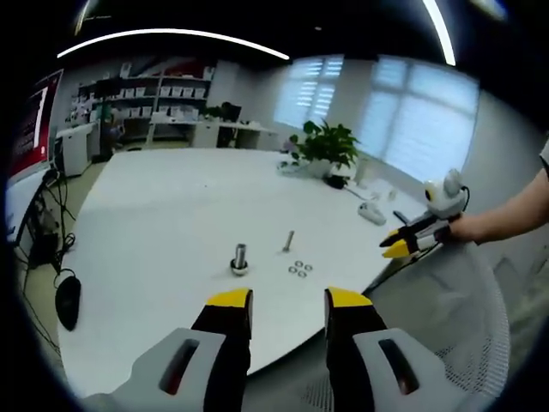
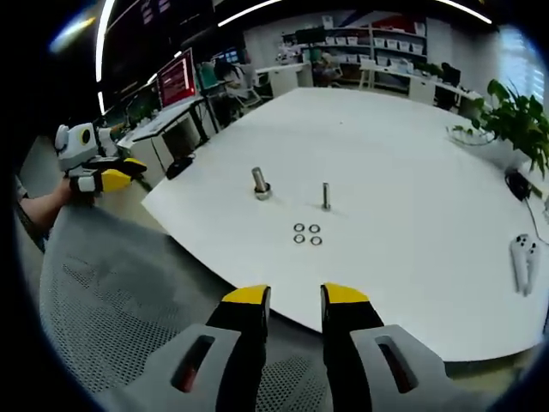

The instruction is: Place the washer onto the threaded stud by aligning its center hole with the stud, sliding it down to the base, and recovering from edge contact or off-axis alignment until the washer reaches the visible bottom stop.

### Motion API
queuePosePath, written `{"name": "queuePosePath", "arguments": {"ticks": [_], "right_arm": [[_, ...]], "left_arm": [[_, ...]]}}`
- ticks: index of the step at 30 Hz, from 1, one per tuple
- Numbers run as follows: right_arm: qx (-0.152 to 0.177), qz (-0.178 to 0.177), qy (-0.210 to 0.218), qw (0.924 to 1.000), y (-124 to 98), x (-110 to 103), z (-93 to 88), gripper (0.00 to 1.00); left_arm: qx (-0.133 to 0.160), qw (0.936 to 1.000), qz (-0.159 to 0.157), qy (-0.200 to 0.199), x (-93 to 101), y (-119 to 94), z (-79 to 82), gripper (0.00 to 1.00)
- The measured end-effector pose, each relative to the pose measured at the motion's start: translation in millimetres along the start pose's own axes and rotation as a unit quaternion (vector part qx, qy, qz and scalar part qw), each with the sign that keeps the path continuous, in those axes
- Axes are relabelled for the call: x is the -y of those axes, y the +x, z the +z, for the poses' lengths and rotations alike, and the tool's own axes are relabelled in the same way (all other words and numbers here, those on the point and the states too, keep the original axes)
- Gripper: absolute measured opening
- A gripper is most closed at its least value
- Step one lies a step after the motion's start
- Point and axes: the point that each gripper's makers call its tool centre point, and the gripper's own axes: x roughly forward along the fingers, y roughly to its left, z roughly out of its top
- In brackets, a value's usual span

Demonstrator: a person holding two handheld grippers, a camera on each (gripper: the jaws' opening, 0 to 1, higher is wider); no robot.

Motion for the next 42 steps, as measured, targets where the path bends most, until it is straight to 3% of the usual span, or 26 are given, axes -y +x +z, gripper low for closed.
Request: {"name": "queuePosePath", "arguments": {"ticks": [3,7,10,29,34,38,40,42], "right_arm": [[-0.028,0.017,-0.026,0.9991,4,-8,-6.6,0.27],[0.005,0.036,-0.007,0.9993,2,-14,4.3,0.28],[-0.004,0.023,-0.008,0.9997,1,-8,1.4,0.28],[-0.017,0.028,0.004,0.9995,3,-10,-1.8,0.27],[-0.039,0.043,-0.032,0.9978,5,-20,-9.7,0.31],[-0.025,0.039,-0.013,0.9988,4,-15,-3.3,0.32],[-0.058,0.056,-0.012,0.9966,6,-22,-12.7,0.35],[-0.087,0.065,-0.044,0.9931,11,-24,-18.9,0.36]], "left_arm": [[-0.003,1.0,0.0,0.003,0.3,0,-1.0,0.31],[0.003,1.0,0.005,-0.001,-1.9,-1,1.5,0.31],[-0.002,1.0,0.001,0.004,0.7,0,0.0,0.31],[0.0,0.9999,0.014,-0.004,-4.9,-1,-0.2,0.3],[0.0,0.9999,0.012,0.002,-4.0,-1,-0.1,0.29],[-0.002,0.9999,0.016,-0.004,-6.4,-2,-1.1,0.29],[-0.004,0.9999,0.014,0.0,-5.3,-1,-1.2,0.3],[-0.007,0.9998,0.016,0.003,-6.0,-2,-2.4,0.3]]}}
